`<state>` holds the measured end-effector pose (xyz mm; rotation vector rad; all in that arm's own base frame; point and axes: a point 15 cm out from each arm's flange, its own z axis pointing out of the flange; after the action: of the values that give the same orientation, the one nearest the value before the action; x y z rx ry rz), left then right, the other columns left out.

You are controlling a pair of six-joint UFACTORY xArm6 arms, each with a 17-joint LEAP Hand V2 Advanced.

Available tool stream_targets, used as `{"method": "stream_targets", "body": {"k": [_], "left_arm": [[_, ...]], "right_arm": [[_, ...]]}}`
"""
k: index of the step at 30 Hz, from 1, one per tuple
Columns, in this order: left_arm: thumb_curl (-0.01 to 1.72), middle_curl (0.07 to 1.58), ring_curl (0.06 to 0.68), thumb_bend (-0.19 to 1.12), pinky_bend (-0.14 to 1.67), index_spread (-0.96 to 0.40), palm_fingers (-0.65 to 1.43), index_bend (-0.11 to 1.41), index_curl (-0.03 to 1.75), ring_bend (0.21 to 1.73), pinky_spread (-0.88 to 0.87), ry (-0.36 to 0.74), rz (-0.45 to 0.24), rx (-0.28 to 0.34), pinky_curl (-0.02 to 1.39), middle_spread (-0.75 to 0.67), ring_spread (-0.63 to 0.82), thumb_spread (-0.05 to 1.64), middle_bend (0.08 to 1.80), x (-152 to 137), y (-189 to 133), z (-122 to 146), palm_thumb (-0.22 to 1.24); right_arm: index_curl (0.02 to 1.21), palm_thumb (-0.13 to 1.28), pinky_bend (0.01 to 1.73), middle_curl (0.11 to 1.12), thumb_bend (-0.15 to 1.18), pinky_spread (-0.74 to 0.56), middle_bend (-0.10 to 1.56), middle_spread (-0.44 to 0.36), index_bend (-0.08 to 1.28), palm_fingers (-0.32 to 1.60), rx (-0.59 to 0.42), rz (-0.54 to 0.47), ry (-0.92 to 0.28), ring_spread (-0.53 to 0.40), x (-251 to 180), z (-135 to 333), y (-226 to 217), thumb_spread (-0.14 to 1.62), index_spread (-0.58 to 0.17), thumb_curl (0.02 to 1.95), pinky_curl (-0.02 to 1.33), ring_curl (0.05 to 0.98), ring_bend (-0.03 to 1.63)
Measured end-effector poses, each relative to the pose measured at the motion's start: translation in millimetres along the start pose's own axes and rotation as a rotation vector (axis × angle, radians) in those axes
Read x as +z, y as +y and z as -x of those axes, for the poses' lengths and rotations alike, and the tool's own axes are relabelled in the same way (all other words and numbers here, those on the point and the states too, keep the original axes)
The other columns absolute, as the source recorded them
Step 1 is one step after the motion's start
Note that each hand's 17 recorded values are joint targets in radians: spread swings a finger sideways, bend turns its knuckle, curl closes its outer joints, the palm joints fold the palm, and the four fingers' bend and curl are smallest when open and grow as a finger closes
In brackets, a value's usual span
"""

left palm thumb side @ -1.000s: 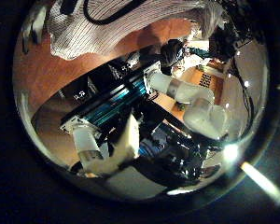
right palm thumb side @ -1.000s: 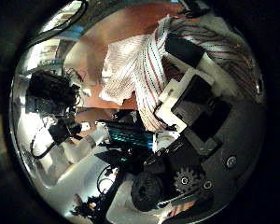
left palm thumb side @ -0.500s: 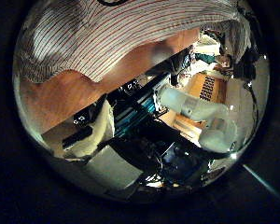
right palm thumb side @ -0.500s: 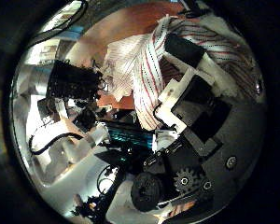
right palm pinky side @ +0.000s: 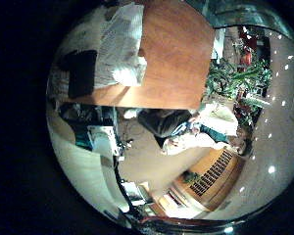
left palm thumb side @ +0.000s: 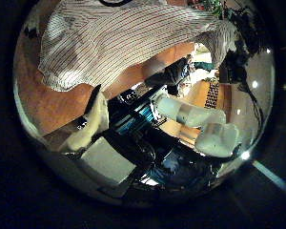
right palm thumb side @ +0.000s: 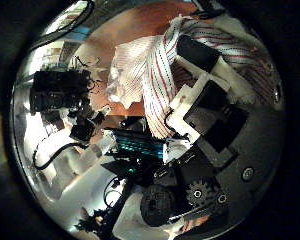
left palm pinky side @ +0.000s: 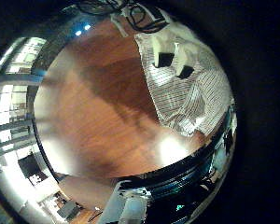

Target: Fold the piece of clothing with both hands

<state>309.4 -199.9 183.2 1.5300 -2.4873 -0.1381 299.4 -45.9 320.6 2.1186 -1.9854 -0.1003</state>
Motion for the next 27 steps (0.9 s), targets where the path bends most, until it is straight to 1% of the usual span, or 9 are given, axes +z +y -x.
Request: {"method": "stream_targets", "body": {"k": [4, 10, 16, 19, 21, 24, 27], "left_arm": [[0.36, 0.38, 0.258, -0.03, 0.52, 0.17, 0.1, 0.16, 0.39, 0.83, 0.36, 0.0, 0.013, -0.008, 0.53, 0.33, 0.33, 1.07, 0.2, 24, -13, -2, 0.6], [0.35, 0.38, 0.246, -0.03, 0.5, 0.18, 0.13, 0.17, 0.37, 0.83, 0.37, 0.02, 0.052, 0.027, 0.5, 0.3, 0.33, 1.06, 0.2, 43, -3, -23, 0.54], [0.34, 0.38, 0.237, -0.03, 0.5, 0.2, 0.14, 0.17, 0.36, 0.82, 0.37, 0.023, 0.051, 0.053, 0.48, 0.3, 0.33, 1.03, 0.2, 49, -4, -34, 0.5], [0.33, 0.38, 0.232, -0.04, 0.5, 0.22, 0.14, 0.17, 0.35, 0.82, 0.38, 0.014, 0.074, 0.068, 0.47, 0.3, 0.34, 1.01, 0.2, 56, -2, -40, 0.45], [0.33, 0.38, 0.227, -0.03, 0.49, 0.22, 0.16, 0.18, 0.35, 0.81, 0.39, 0.012, 0.082, 0.063, 0.46, 0.3, 0.34, 1.0, 0.2, 59, -2, -40, 0.44], [0.33, 0.4, 0.213, -0.02, 0.43, 0.19, 0.26, 0.22, 0.38, 0.79, 0.38, 0.009, 0.08, 0.05, 0.43, 0.23, 0.32, 0.98, 0.26, 59, -6, -41, 0.45], [0.34, 0.45, 0.203, 0.0, 0.34, 0.12, 0.4, 0.26, 0.41, 0.77, 0.34, -0.004, 0.075, 0.048, 0.4, 0.11, 0.21, 0.97, 0.4, 58, -7, -41, 0.53]], "right_arm": [[0.95, 0.89, 1.16, 0.83, -0.01, -0.27, 1.25, -0.152, 0.99, 1.09, -0.001, 0.0, 0.0, -0.239, 0, 0, 0, 1.1, -0.299, 0.7, 1.02, 0.813, 1.29], [0.95, 0.88, 1.16, 0.83, -0.01, -0.27, 1.25, -0.154, 0.99, 1.09, 0.002, 0.0, 0.0, -0.239, -1, -1, 1, 1.11, -0.299, 0.7, 1.01, 0.812, 1.29], [0.95, 0.87, 1.16, 0.83, -0.01, -0.27, 1.25, -0.154, 0.99, 1.09, -0.004, 0.0, 0.001, -0.239, 0, -1, 0, 1.12, -0.299, 0.69, 1.01, 0.812, 1.29], [0.95, 0.87, 1.16, 0.83, -0.01, -0.27, 1.25, -0.155, 0.99, 1.09, -0.005, -0.001, -0.001, -0.239, 0, -1, 0, 1.12, -0.299, 0.69, 1.01, 0.812, 1.29], [0.95, 0.87, 1.16, 0.83, -0.01, -0.27, 1.25, -0.155, 0.99, 1.09, -0.004, -0.002, 0.001, -0.239, 0, -2, 0, 1.12, -0.299, 0.69, 1.01, 0.812, 1.29], [0.95, 0.86, 1.16, 0.83, -0.01, -0.27, 1.25, -0.155, 0.99, 1.09, -0.006, -0.002, 0.001, -0.239, 0, -2, 0, 1.12, -0.299, 0.69, 1.01, 0.812, 1.29], [0.95, 0.86, 1.16, 0.83, -0.01, -0.27, 1.25, -0.155, 0.99, 1.09, -0.006, -0.002, 0.001, -0.239, 0, -2, 0, 1.12, -0.299, 0.69, 1.01, 0.812, 1.29]]}}
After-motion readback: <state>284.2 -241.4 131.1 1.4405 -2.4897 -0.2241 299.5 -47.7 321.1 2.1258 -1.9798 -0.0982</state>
